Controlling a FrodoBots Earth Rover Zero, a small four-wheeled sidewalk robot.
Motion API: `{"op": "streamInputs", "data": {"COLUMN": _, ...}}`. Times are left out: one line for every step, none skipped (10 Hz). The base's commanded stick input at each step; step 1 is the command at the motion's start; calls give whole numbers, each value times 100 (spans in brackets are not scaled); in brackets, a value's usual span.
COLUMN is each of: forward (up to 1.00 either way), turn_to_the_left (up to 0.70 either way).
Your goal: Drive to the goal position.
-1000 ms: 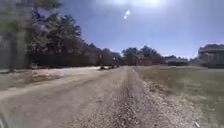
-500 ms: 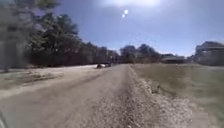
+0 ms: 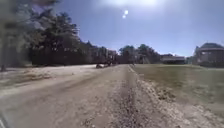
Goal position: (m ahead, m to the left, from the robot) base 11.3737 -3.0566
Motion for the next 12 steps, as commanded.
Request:
{"op": "streamInputs", "data": {"forward": 70, "turn_to_the_left": 3}}
{"op": "streamInputs", "data": {"forward": 70, "turn_to_the_left": 3}}
{"op": "streamInputs", "data": {"forward": 70, "turn_to_the_left": 3}}
{"op": "streamInputs", "data": {"forward": 70, "turn_to_the_left": 3}}
{"op": "streamInputs", "data": {"forward": 70, "turn_to_the_left": 3}}
{"op": "streamInputs", "data": {"forward": 70, "turn_to_the_left": -12}}
{"op": "streamInputs", "data": {"forward": 70, "turn_to_the_left": -35}}
{"op": "streamInputs", "data": {"forward": 70, "turn_to_the_left": -27}}
{"op": "streamInputs", "data": {"forward": 70, "turn_to_the_left": 3}}
{"op": "streamInputs", "data": {"forward": 70, "turn_to_the_left": 3}}
{"op": "streamInputs", "data": {"forward": 70, "turn_to_the_left": 3}}
{"op": "streamInputs", "data": {"forward": 70, "turn_to_the_left": -17}}
